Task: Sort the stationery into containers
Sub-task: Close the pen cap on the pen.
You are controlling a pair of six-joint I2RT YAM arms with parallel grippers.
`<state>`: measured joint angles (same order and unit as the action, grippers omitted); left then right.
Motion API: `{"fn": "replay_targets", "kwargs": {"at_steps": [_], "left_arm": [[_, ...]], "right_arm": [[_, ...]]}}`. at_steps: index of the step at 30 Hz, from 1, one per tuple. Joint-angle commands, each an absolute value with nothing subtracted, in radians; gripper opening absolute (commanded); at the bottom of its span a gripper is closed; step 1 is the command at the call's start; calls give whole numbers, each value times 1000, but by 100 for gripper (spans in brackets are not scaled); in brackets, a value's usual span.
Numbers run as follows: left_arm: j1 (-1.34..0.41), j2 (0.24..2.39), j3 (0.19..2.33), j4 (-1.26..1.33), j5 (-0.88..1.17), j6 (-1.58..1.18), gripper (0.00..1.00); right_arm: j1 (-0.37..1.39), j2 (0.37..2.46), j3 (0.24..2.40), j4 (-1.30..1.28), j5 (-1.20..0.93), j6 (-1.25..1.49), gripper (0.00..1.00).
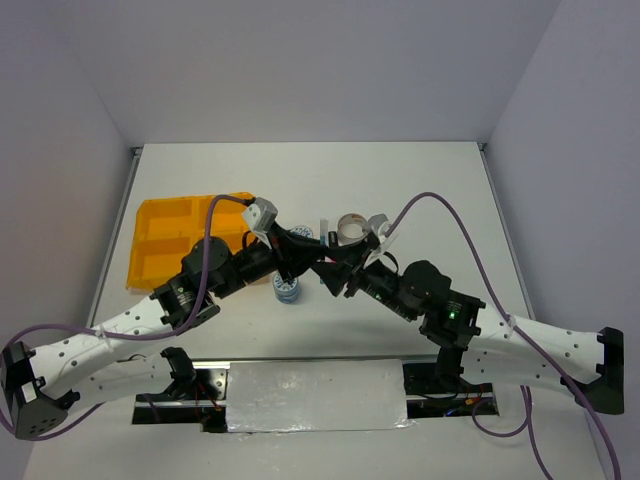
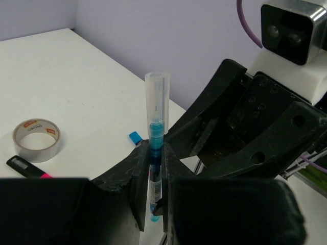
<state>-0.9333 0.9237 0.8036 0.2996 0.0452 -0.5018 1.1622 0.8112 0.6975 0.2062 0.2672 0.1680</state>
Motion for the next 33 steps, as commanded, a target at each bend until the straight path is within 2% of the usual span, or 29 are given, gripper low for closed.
{"fn": "replay_targets", "kwargs": {"at_steps": [1,4,8,11,12,14,17,19,20,21,23,25,26,28,29,33], "left_arm": [[-939,899,796,374,126,-502,0],[-939,897,792,390,143,-502,0],[-939,881,784,403,143,-505,0],[-939,864,778,411,137,-503,0],[-939,859,779,413,137,-500,0],[-939,862,784,402,133,-500,0],[-937,871,785,396,137,-492,1],[-939,873,778,406,146,-488,9],[-939,873,776,410,152,-485,25],[-939,871,776,410,153,-480,36],[-939,873,788,396,153,-468,54],[-939,874,805,379,152,-459,64],[-939,879,811,371,152,-448,76],[-939,882,833,341,156,-433,84],[-937,879,842,330,155,-419,93],[-939,870,888,261,143,-385,96]], "right_arm": [[1157,810,738,244,239,153,51],[1154,819,739,244,241,152,50],[1149,822,732,248,230,150,42],[1149,819,723,256,222,153,30],[1149,816,721,259,221,155,16],[1147,815,718,261,216,156,3],[1146,808,713,262,215,161,0],[1147,810,721,253,231,166,0],[1147,813,724,247,239,169,0],[1146,816,727,236,244,172,0],[1146,819,729,232,250,170,0],[1146,818,723,235,253,170,0],[1146,816,719,236,256,172,0],[1146,815,715,236,265,170,0],[1146,812,713,235,270,170,0],[1141,810,706,230,267,167,0]]}}
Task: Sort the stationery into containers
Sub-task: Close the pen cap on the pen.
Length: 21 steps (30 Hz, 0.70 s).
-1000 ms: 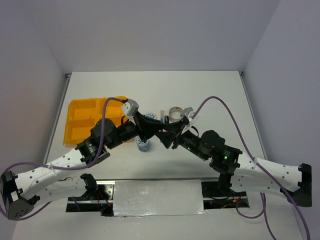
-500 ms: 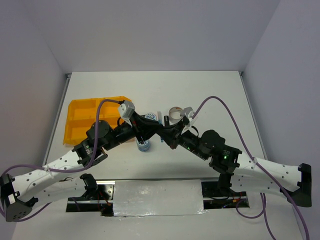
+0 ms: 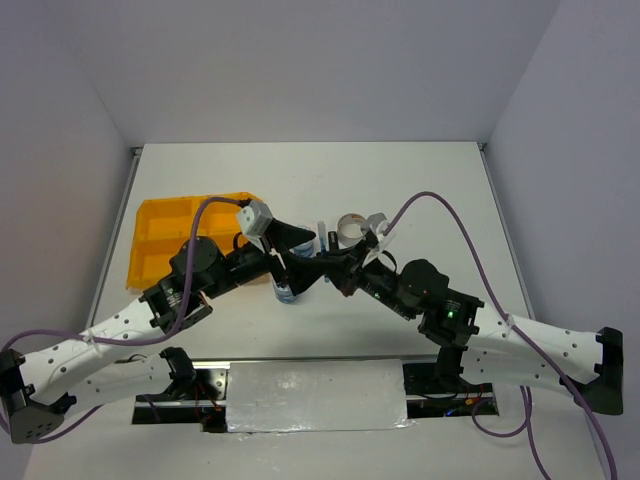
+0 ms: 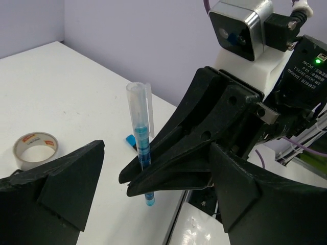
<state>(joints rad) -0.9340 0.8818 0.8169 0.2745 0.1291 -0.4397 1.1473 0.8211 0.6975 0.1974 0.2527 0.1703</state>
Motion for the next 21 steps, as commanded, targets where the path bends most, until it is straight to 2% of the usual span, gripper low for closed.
{"fn": "replay_targets", "kwargs": {"at_steps": [1,6,7,9,15,21], "left_arm": [[-937,867,908,252,126,-379,96],[-937,876,977,212,32,-334,91],[-937,877,982,218,26,-333,79],[-933,882,998,222,31,-324,73],[-904,911,1020,221,119,-318,74],[-893,876,977,242,213,-304,68]], "right_arm": [[1141,810,706,230,264,167,0],[1141,813,695,238,209,160,0],[1143,811,693,238,204,161,0],[1141,815,693,239,184,156,0],[1140,818,696,236,68,140,0],[1118,799,693,230,5,130,0]]}}
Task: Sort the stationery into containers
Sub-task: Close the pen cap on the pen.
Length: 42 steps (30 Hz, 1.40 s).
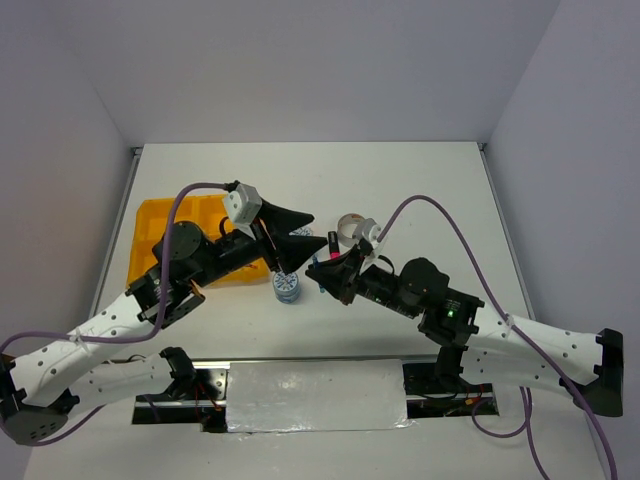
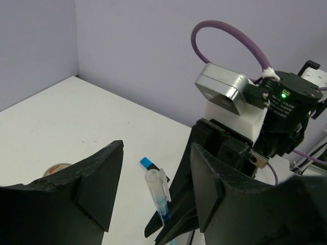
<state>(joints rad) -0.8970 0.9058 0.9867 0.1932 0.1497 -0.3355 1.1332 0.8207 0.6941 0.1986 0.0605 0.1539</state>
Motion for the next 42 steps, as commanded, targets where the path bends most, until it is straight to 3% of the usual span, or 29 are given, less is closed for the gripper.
{"fn": "replay_targets", "kwargs": {"at_steps": [1,13,21,25,42], "left_arm": [[-890,871,974,241,216,-302,66],[-879,871,934,271,259,-322,50],[-879,876,919,291,291,-331,21],[-877,879,894,299,267,-350,0],[-890,997,706,408,153,-498,0]], "right_arm": [[1118,798,693,233,5,130,0],[1115,799,707,224,5,132,0],[1109,790,709,225,37,143,0],[1104,793,722,233,51,155,0],[985,861,874,511,86,218,0]]}}
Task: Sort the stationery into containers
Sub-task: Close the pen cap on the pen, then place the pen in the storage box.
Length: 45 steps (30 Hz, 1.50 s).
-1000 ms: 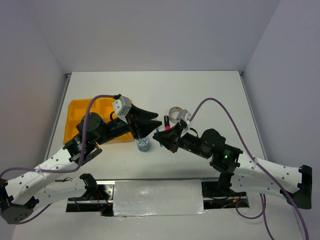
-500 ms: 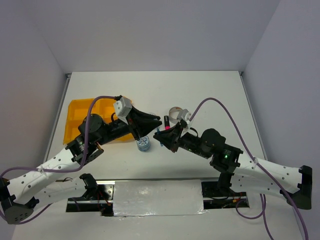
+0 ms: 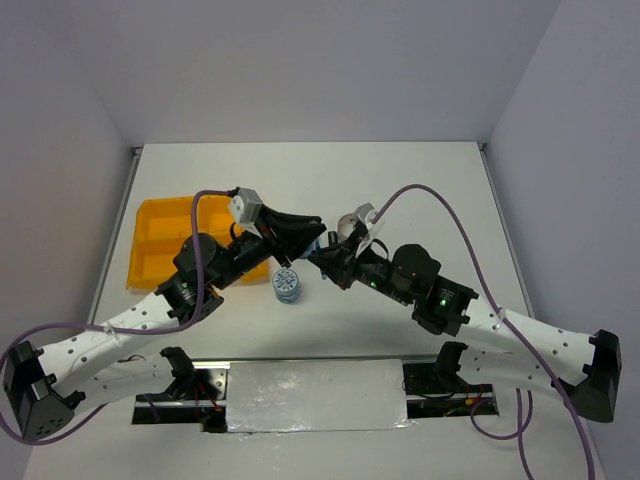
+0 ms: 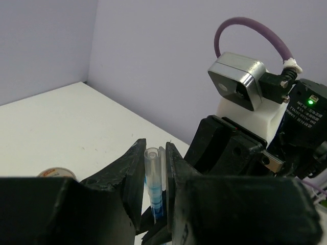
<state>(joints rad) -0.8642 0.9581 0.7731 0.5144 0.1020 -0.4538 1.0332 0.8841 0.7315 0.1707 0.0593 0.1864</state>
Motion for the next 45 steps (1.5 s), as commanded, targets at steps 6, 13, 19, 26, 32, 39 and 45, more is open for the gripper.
{"fn": "replay_targets", "kwargs": {"at_steps": [6,13,19,26,32,39,45], "left_arm": [[-936,1044,612,466,132,-528,0],[-959,990,675,301,-47,-534,0],[-957,913,944,2,-386,-505,46],[-954,873,1244,-221,-696,-495,99],[-954,784,1413,-440,-894,-557,99],[-956,591,1237,-617,-782,-630,99],[-956,520,1203,-810,-746,-638,99]], "right_arm": [[891,882,1023,488,-28,250,0],[882,962,1059,355,-254,152,0],[884,1012,839,379,-443,19,0],[881,1250,958,213,-448,-113,0],[865,1560,1277,19,-457,-248,0],[865,1989,1795,-310,-469,-370,1],[882,2258,2061,-471,-450,-402,6]]}}
